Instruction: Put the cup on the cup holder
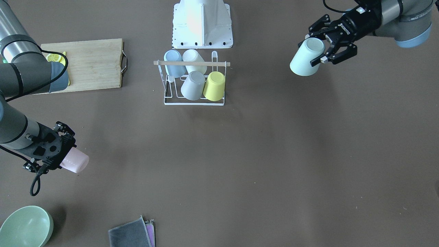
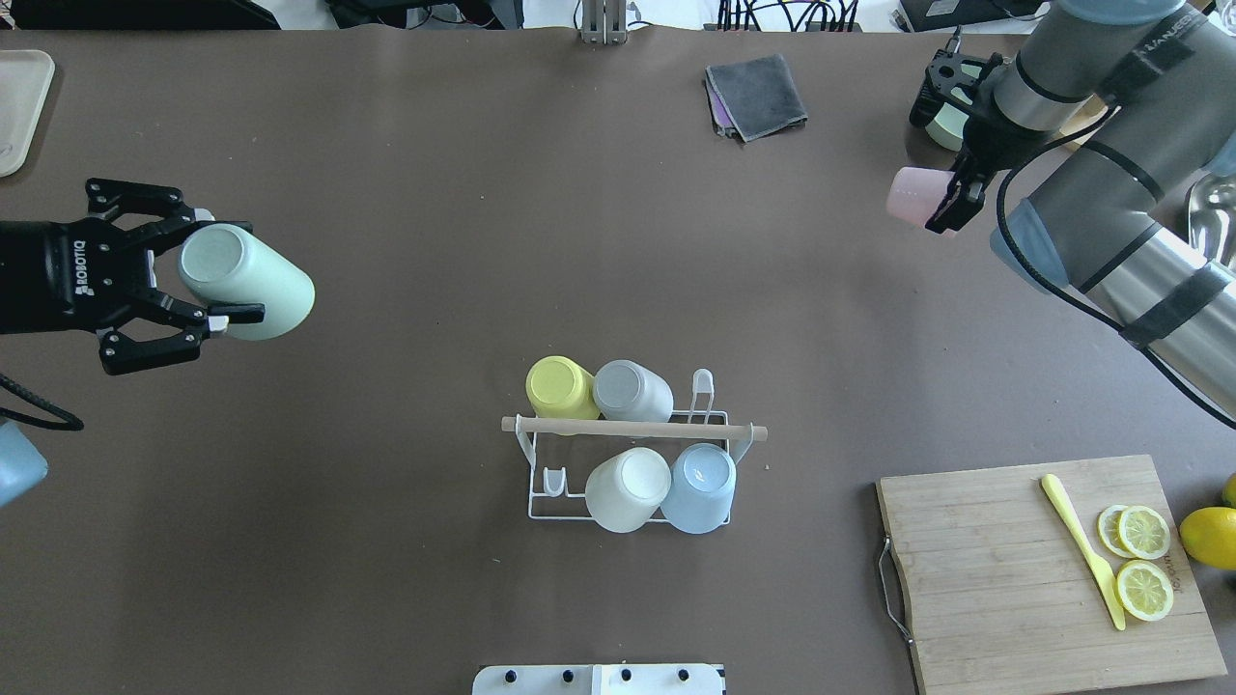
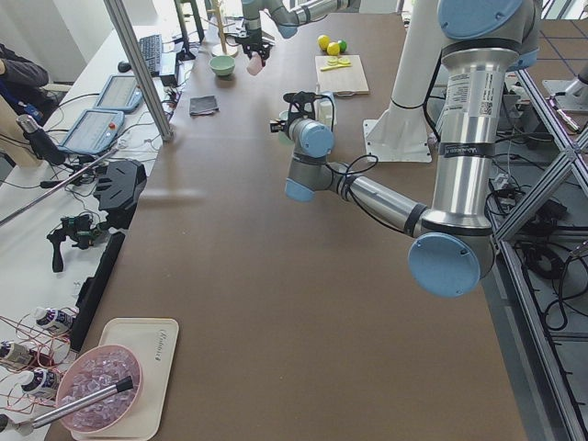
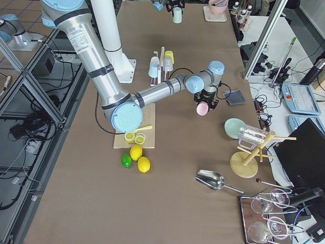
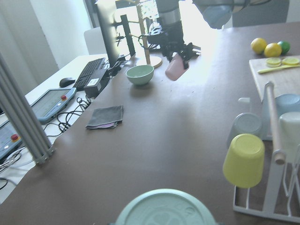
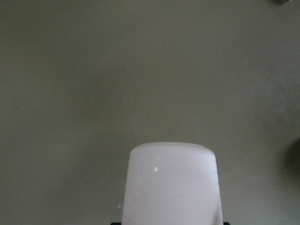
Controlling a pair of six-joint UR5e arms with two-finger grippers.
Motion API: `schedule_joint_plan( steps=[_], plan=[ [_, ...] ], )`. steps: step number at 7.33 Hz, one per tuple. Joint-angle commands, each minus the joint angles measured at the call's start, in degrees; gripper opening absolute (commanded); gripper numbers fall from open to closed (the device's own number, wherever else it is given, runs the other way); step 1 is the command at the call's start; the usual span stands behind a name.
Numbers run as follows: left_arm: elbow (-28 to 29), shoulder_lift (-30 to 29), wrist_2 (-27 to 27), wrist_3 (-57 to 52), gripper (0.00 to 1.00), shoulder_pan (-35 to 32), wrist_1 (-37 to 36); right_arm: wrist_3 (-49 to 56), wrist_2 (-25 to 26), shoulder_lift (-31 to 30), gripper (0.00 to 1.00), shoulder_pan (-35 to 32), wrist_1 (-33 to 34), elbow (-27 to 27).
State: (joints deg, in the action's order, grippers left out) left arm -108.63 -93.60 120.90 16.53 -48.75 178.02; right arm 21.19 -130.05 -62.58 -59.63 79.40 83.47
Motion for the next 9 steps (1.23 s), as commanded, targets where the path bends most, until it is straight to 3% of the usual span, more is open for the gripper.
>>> schedule_joint_plan(
  steps=[1,3,5,7,9],
  plan=[
    [-0.9,-4.1,-4.5,3.7,0.00,7.2,1.9,-11.6,-4.1,-0.3,0.58,-0.2,-18.2,-0.4],
    [-0.2,-6.4,-17.7,3.0,0.00,20.5,0.7,-21.1,-4.9,-0.3,0.58,-0.1,-34.2,-1.1],
    [0.0,-10.4,-18.9,-0.9,0.00,23.7,-6.4,-27.6,-4.3,0.2,0.57,1.5,-48.6,-1.8],
    [3.7,-13.3,-19.8,-5.7,0.00,26.0,-9.1,-35.7,4.2,0.2,0.56,7.9,-61.9,-2.0],
    [5.0,-14.1,-19.8,-6.2,0.00,28.1,-10.6,-38.1,11.7,0.2,0.56,13.3,-67.2,-1.6]
  ],
)
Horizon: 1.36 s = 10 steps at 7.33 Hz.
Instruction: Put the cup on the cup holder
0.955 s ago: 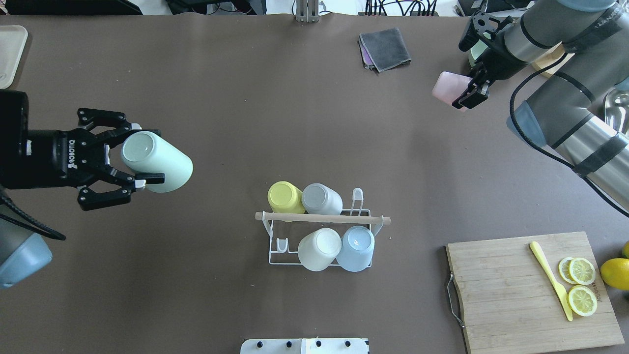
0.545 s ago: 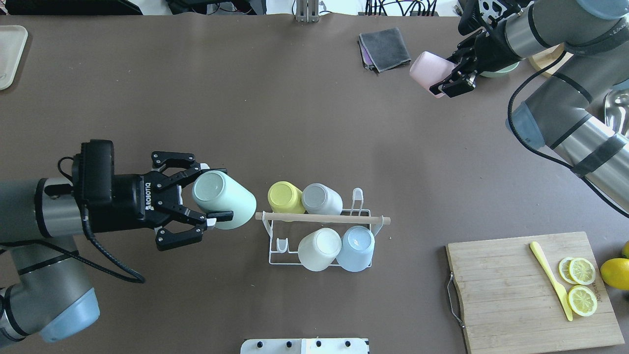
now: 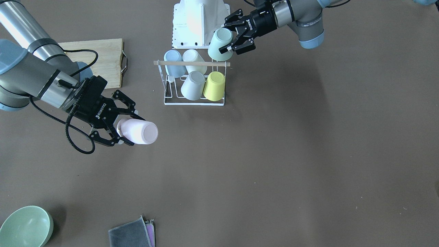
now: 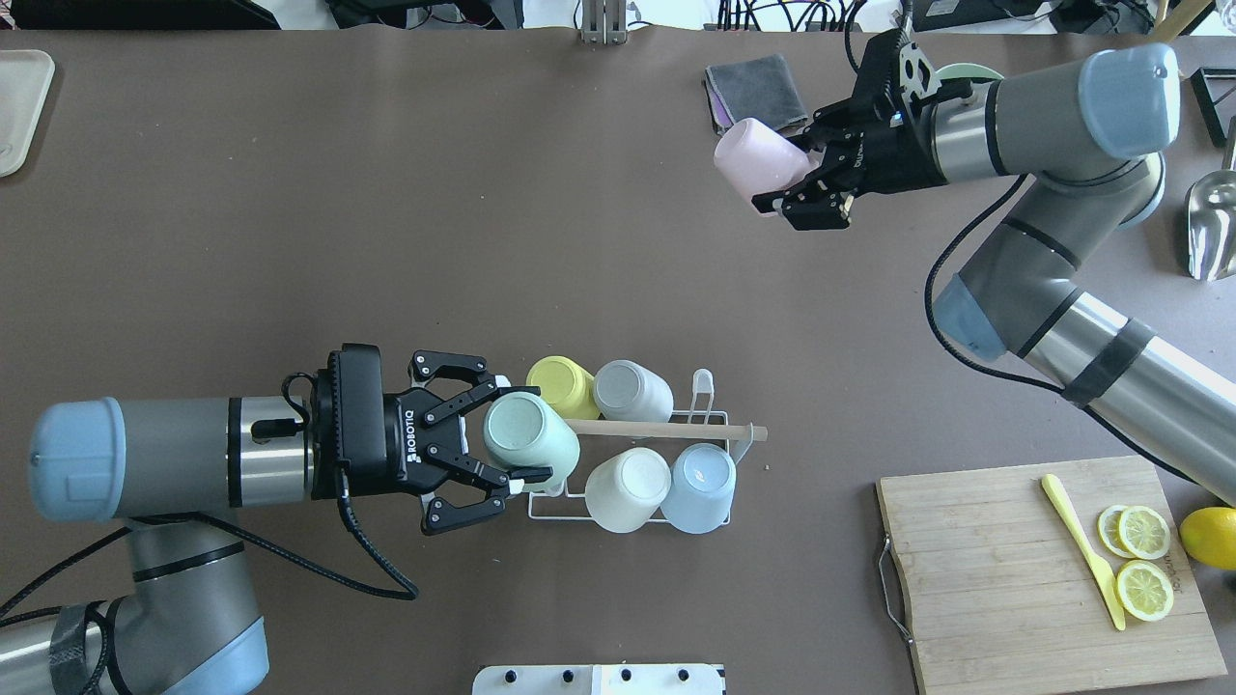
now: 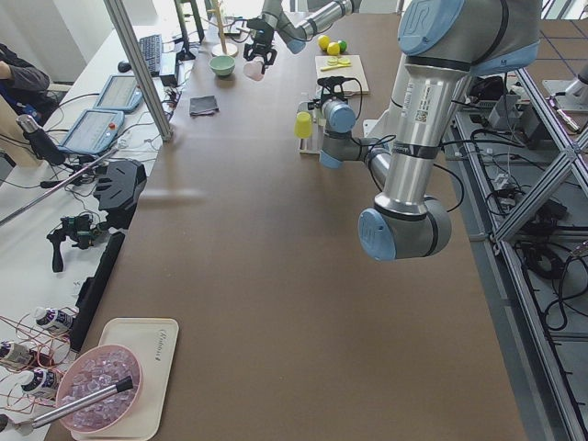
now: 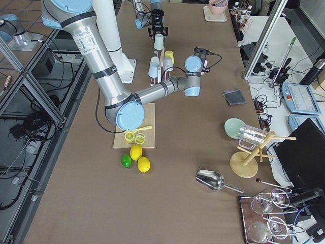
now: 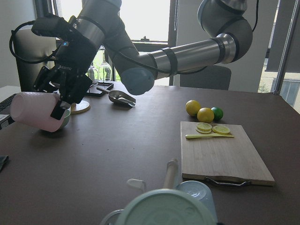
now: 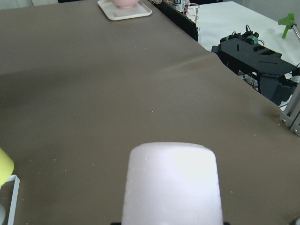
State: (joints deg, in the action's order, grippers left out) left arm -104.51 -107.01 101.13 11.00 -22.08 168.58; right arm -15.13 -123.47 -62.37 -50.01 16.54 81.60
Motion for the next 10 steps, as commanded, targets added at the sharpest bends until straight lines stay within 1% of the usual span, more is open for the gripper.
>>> schedule_joint_plan(
  steps=[1,3,5,6,7,8,9,10],
  plan=[
    [1.1,-1.0,-0.1,-0.6,0.00,1.9,-1.2,-4.1,9.5,-1.0,0.55,6.9,-10.3,0.2],
    [1.8,-1.1,-0.1,-0.6,0.00,2.7,-1.3,-5.1,14.5,-2.8,0.55,9.5,-18.9,0.2],
    [3.1,-1.1,-0.1,-3.2,0.00,2.8,-1.4,-5.1,17.5,-5.1,0.55,12.6,-26.0,-0.1],
    [3.2,-1.3,-0.1,-3.3,0.00,2.8,-1.4,-5.0,21.7,-5.8,0.55,15.9,-29.8,-0.3],
    [3.3,-1.4,-0.1,-4.1,0.00,2.8,-1.4,-4.9,24.1,-6.2,0.55,17.8,-32.1,-0.2],
    [3.3,-1.6,-0.1,-4.1,0.01,2.8,-1.3,-4.9,24.4,-6.3,0.55,17.9,-33.5,-0.2],
    [4.0,-1.7,0.0,-4.2,0.99,2.8,-0.8,-4.7,25.2,-7.2,0.55,18.8,-35.2,0.0],
    [4.1,-1.9,0.0,-4.1,0.99,2.8,-0.8,-4.5,26.4,-8.2,0.55,20.4,-36.9,-0.1]
  ],
)
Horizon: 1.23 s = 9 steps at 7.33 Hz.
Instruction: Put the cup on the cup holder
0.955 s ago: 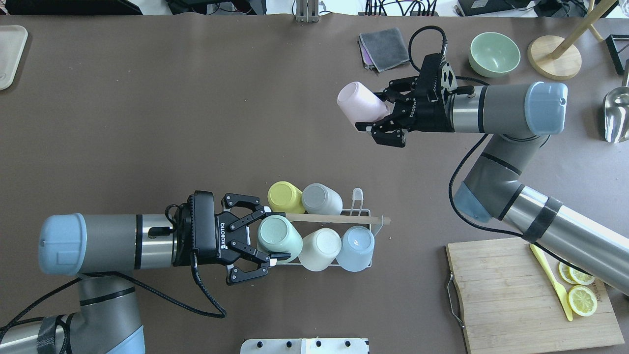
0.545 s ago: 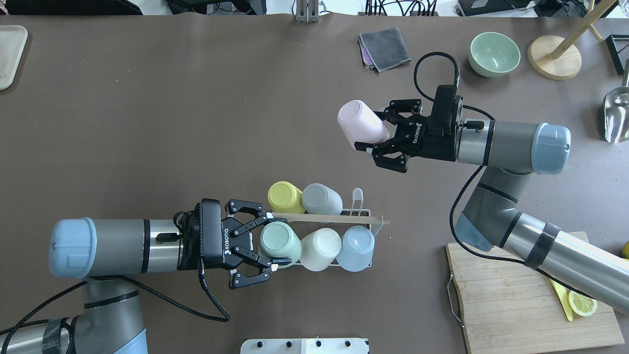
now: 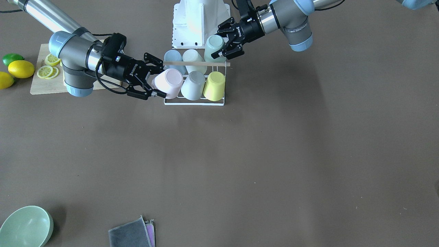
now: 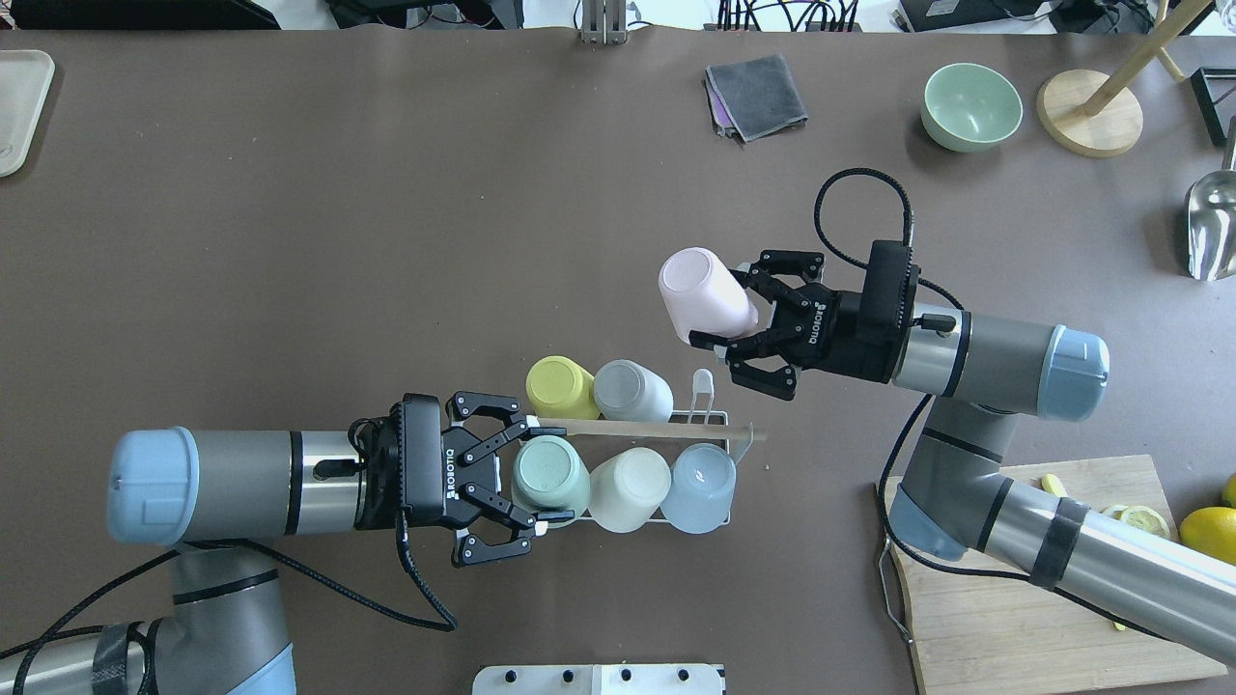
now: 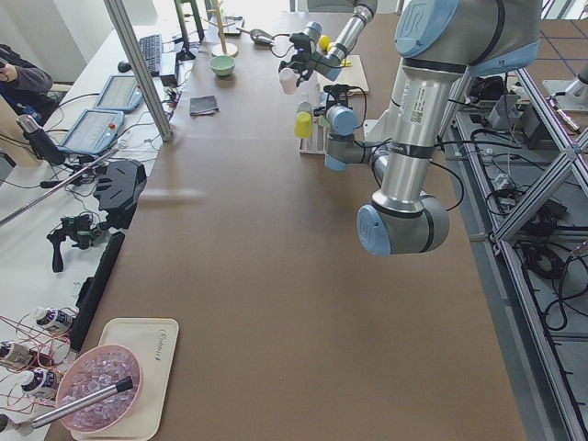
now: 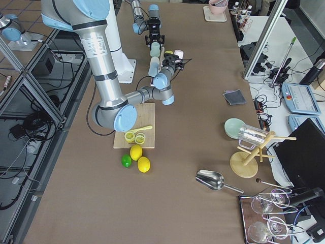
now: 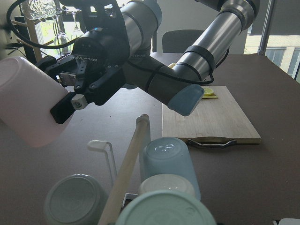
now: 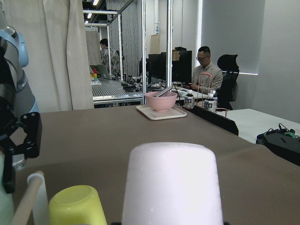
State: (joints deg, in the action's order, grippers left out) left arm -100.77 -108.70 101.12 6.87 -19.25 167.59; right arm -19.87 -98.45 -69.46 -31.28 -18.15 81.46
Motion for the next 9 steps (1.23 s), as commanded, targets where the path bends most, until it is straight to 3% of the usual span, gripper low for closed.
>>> schedule_joint_plan(
  steps=[1,5,9],
  plan=[
    [0.3,-0.3,0.0,0.0,0.99,0.0,0.2,0.6,3.6,-1.2,0.55,3.9,-2.7,0.0],
    [-2.7,0.5,0.3,1.0,0.99,-3.1,-1.3,1.2,6.6,-2.3,0.55,7.1,-4.7,0.0],
    [-11.4,8.0,3.9,0.1,0.99,-14.5,-24.2,1.1,6.7,-3.3,0.55,7.1,-6.0,-0.1]
  ],
)
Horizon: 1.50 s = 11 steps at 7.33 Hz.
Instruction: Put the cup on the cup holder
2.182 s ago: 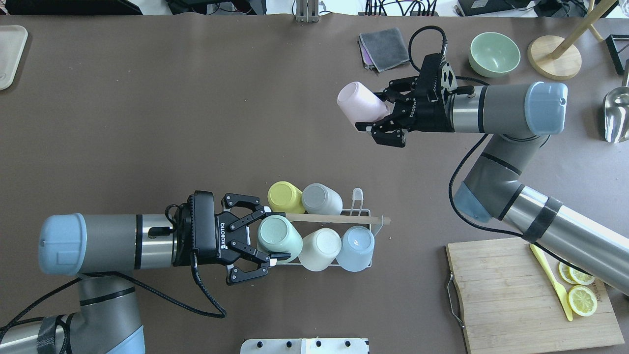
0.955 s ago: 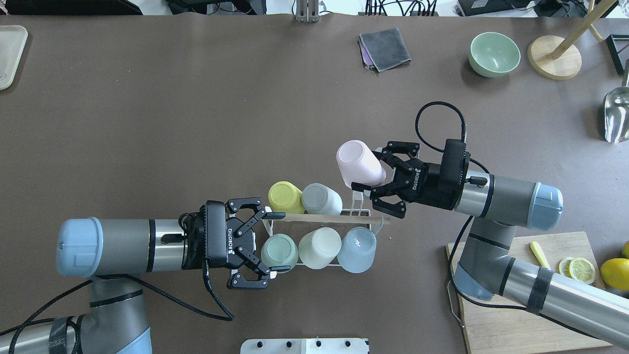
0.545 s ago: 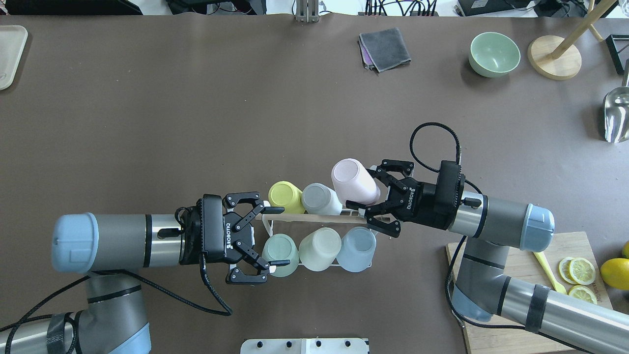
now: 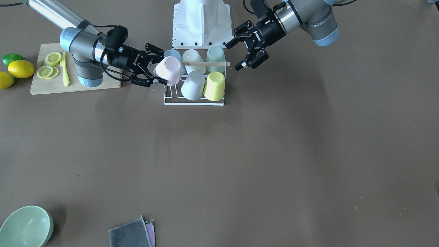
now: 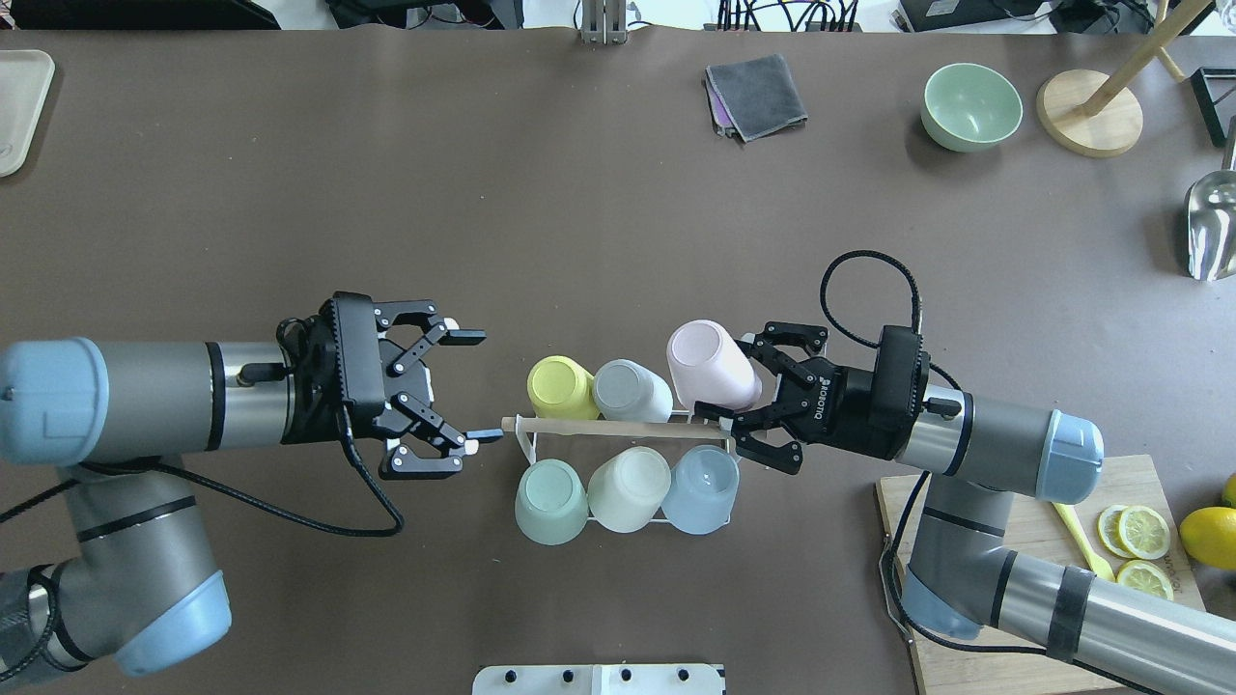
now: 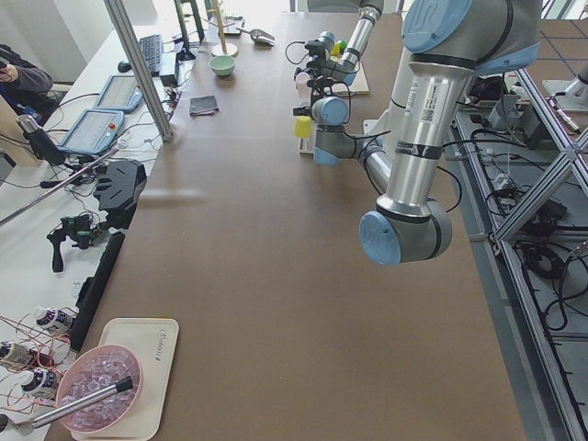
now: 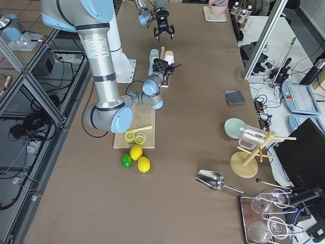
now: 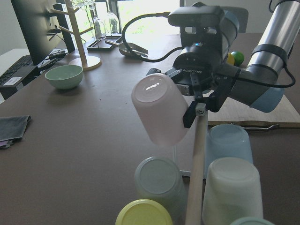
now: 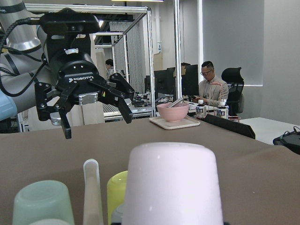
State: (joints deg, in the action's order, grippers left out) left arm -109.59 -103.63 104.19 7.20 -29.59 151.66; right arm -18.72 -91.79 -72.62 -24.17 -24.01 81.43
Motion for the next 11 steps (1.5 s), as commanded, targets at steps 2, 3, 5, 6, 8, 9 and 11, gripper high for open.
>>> schedule_joint_plan(
  steps=[2,3,5,6,8,9,11],
  plan=[
    [-3.1,5.2,0.7,-0.3,0.99,-8.7,-23.3,-0.3,0.1,-0.2,0.55,-0.1,0.0,-0.1],
    [-3.1,5.1,0.6,-0.3,0.99,-10.9,-31.9,-0.4,0.1,-0.2,0.55,-0.3,-0.1,-0.1],
    [-3.0,6.8,0.4,0.1,0.99,-18.0,-50.2,-0.8,0.1,-0.6,0.78,-0.4,-0.2,0.0],
    [-2.6,7.9,0.4,0.4,0.99,-20.6,-53.6,-0.9,0.2,-0.6,1.00,-0.4,-0.2,0.0],
    [-1.6,12.2,1.4,2.7,0.99,-25.8,-53.7,-0.9,0.2,-0.7,1.00,-0.8,-0.1,0.0],
    [0.9,13.4,8.7,3.1,0.99,-29.9,-53.7,-0.9,0.2,-0.7,1.00,-1.4,-0.1,0.0],
    [7.1,14.1,23.1,3.0,0.99,-38.3,-53.5,-1.1,-1.1,-0.8,1.00,-4.0,-0.1,0.5]
  ],
)
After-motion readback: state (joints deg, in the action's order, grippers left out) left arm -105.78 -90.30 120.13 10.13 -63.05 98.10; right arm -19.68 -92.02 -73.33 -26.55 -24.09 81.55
